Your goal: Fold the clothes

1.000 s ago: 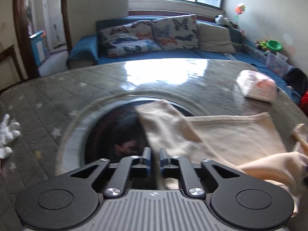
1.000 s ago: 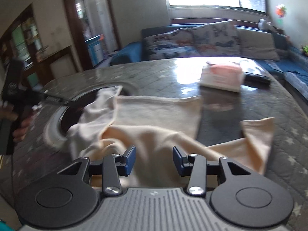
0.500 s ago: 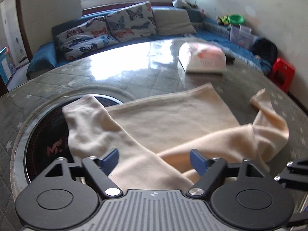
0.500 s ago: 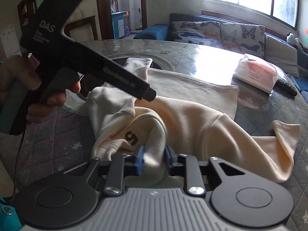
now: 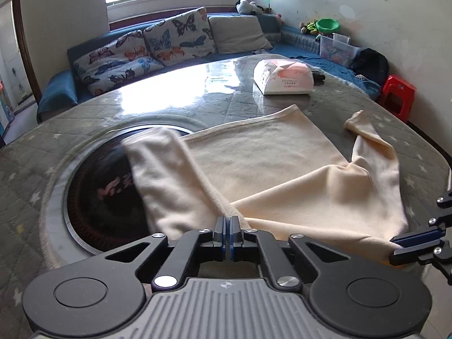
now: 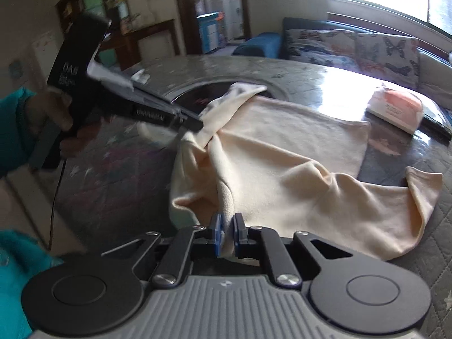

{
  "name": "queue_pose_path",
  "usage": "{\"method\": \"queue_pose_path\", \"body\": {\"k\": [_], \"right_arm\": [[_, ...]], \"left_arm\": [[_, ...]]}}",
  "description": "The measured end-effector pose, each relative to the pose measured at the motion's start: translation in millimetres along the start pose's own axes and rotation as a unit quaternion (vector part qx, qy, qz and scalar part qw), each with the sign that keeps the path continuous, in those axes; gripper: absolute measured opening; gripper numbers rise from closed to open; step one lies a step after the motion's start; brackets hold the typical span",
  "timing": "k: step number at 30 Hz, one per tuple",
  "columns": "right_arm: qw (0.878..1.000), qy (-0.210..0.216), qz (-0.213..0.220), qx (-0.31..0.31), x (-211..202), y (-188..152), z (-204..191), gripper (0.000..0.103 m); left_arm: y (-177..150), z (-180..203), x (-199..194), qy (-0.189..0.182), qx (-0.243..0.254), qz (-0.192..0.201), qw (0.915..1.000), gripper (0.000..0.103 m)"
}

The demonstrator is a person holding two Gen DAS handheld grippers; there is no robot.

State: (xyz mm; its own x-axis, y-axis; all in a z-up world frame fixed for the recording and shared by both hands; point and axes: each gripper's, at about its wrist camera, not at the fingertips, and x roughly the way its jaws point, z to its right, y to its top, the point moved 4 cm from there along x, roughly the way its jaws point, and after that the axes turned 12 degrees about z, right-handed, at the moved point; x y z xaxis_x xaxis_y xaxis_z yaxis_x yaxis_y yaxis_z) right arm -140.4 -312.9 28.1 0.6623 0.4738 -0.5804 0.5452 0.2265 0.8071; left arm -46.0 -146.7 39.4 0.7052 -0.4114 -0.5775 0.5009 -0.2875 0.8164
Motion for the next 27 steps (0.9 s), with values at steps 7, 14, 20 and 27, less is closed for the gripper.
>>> {"method": "queue_pose_path", "body": {"k": [7, 14, 20, 27], "right_arm": [[0.997, 0.062, -0.039, -0.012, -8, -14, -17, 0.009], [1.0, 0.013, -0.006, 0.015, 0, 11, 23, 0.02], [0.997, -0.051, 0.026, 0.043, 14, 35, 69, 0.026], [0.992, -0.106, 0.019, 0.071, 53, 41, 118, 0.035]], "left_arm": [[-37, -21, -41, 0.022, -0.008, -0.03, 0.9993, 0.002], [-65, -52, -51, 0.038, -0.041, -0.081, 0.9952, 0.001], [-30, -66, -33, 0.042, -0.097, -0.037, 0.9937, 0.03], [3, -78, 30, 0.039, -0.149, -0.018, 0.9878, 0.057]]}}
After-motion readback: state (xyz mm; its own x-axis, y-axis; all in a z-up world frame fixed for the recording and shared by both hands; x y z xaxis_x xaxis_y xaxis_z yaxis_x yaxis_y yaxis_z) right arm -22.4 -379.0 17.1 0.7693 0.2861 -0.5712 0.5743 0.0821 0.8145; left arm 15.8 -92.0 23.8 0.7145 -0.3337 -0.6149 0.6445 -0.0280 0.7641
